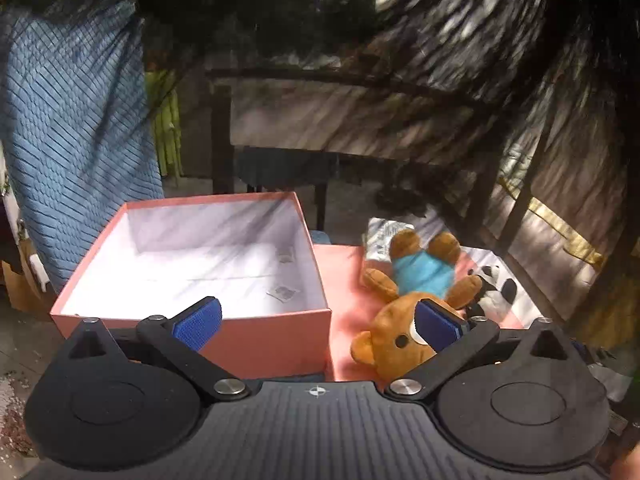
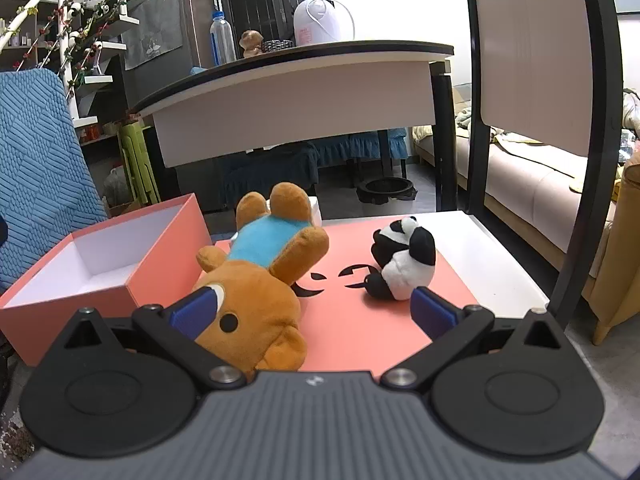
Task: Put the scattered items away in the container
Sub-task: 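Grasp the brown teddy bear with the right gripper and lift it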
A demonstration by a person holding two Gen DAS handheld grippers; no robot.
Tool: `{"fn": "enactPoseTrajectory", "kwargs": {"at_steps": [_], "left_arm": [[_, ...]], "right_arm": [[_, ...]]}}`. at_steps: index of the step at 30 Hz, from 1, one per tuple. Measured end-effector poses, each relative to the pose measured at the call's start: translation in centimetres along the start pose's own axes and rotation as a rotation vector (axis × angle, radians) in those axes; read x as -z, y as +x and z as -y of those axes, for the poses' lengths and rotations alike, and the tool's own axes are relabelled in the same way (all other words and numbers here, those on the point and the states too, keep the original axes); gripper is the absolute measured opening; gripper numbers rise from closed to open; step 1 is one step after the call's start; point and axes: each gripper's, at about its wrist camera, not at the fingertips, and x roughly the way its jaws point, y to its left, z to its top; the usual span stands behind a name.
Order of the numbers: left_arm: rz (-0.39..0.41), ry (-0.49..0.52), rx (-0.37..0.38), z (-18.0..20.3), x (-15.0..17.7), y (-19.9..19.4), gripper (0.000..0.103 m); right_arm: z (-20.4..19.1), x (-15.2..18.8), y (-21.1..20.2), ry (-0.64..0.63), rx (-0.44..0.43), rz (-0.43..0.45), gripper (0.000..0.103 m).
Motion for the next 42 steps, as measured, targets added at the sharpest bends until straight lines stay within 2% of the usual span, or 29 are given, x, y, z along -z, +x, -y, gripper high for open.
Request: {"fn": "enactPoseTrajectory", "kwargs": {"at_steps": [4,9,12,20,25,28,30,32,34,36,42], "left_arm": [[0.004,0.025,-0.064,0.0,0.5,0.4,0.103],[-0.029,0.04,-0.119,-0.6,2.1,1.6,0.103],[-0.042,0.046,-0.154,-1.2,3.2,2.7,0.103],[-0.073,0.005,-0.173,-3.0,4.4,2.8,0.103],[-0.071,0.005,-0.186,-3.0,4.8,2.7,0.103],[-0.079,-0.005,-0.184,-3.2,5.0,2.8,0.103],[-0.085,-0.014,-0.181,-3.4,5.2,2.9,0.103],[-0.082,-0.025,-0.18,-3.8,5.3,2.9,0.103],[-0.081,-0.031,-0.179,-4.0,5.5,2.8,0.103],[-0.08,-0.034,-0.178,-4.2,5.6,2.8,0.103],[-0.082,-0.04,-0.177,-4.6,6.3,2.7,0.103]], "right_arm": [[0.0,0.3,0.3,0.003,-0.006,-0.017,0.103],[0.0,0.3,0.7,-0.013,-0.009,-0.021,0.103],[-0.1,0.1,1.4,-0.012,-0.04,-0.034,0.103],[-1.8,0.0,5.4,-0.01,-0.151,-0.082,0.103],[-2.2,0.6,9.0,-0.002,-0.144,-0.15,0.103],[-1.4,1.0,10.4,0.104,-0.219,-0.203,0.103],[-1.1,1.2,11.0,0.126,-0.252,-0.21,0.103],[-0.8,1.3,11.2,0.18,-0.303,-0.225,0.098],[-0.6,1.3,11.3,0.227,-0.349,-0.235,0.07],[-1.1,0.3,10.2,0.208,-0.344,-0.197,0.063],[-2.5,-2.4,6.9,0.151,-0.326,-0.08,0.061]]}}
